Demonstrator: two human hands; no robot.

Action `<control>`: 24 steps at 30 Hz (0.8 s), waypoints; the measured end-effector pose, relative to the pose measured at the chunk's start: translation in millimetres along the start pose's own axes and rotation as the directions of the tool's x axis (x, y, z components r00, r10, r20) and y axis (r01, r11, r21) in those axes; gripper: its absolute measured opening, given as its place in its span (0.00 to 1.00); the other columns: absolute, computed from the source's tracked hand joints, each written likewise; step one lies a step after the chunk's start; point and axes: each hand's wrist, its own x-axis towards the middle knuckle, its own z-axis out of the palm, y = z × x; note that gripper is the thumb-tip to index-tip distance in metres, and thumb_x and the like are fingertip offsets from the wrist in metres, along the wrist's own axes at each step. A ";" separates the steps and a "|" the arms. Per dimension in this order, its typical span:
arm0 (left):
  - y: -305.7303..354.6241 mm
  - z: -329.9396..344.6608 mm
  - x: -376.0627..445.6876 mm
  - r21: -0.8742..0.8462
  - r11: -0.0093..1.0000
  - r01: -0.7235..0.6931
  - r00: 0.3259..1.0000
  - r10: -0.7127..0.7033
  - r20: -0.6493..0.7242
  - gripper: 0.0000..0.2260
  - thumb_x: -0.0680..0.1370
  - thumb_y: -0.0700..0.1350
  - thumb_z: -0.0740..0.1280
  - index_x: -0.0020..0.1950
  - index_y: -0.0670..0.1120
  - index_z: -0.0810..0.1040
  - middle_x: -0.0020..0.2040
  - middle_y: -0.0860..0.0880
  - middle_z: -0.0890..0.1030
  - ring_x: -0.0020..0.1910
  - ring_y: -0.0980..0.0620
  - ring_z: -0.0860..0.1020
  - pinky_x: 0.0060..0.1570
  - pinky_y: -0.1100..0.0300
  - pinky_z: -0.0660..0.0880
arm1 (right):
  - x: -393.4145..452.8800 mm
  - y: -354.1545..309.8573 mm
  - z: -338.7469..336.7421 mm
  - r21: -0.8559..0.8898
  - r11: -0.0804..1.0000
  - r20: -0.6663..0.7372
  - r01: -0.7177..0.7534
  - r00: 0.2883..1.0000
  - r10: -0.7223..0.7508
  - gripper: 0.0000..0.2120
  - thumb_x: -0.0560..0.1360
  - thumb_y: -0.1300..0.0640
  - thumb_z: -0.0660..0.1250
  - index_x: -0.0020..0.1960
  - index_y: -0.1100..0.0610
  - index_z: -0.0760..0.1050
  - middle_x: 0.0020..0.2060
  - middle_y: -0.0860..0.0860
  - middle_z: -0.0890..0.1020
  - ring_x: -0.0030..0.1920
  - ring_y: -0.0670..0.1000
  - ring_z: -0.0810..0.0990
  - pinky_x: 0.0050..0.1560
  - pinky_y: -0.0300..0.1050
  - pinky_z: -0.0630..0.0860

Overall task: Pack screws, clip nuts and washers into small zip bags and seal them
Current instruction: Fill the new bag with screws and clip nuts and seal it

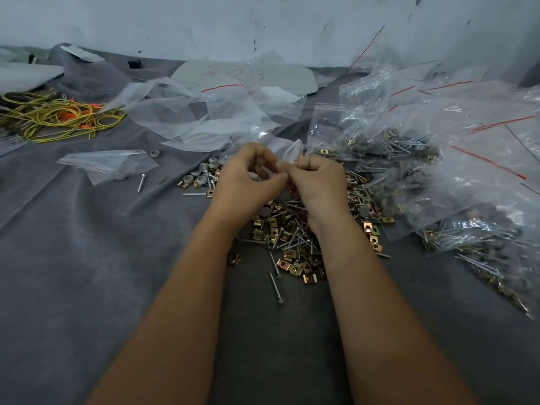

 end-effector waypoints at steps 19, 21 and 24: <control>-4.7 -19.8 12.4 0.022 0.987 -0.161 0.614 0.118 -0.780 0.05 0.78 0.41 0.66 0.48 0.51 0.77 0.44 0.54 0.77 0.37 0.63 0.74 0.40 0.64 0.74 | -2.6 -8.6 -2.0 -0.292 0.924 0.154 0.248 0.965 -0.211 0.11 0.78 0.57 0.67 0.59 0.50 0.79 0.47 0.39 0.81 0.49 0.40 0.79 0.49 0.34 0.75; -5.0 -33.8 10.8 0.250 0.946 -0.208 0.472 0.321 -0.821 0.05 0.78 0.40 0.66 0.49 0.50 0.74 0.48 0.53 0.72 0.37 0.64 0.72 0.40 0.67 0.71 | 0.2 -10.9 -15.6 -0.399 0.887 -0.005 0.231 0.967 -0.253 0.12 0.79 0.58 0.63 0.59 0.51 0.80 0.50 0.43 0.81 0.49 0.42 0.79 0.50 0.38 0.76; -12.8 -41.2 10.4 0.427 0.888 -0.171 0.560 0.444 -0.700 0.04 0.77 0.38 0.65 0.50 0.43 0.77 0.51 0.49 0.70 0.39 0.64 0.72 0.40 0.69 0.69 | 6.2 -6.2 -36.5 -0.734 0.672 -0.093 0.102 0.964 -0.248 0.14 0.76 0.59 0.62 0.58 0.51 0.81 0.54 0.50 0.81 0.53 0.52 0.78 0.55 0.50 0.77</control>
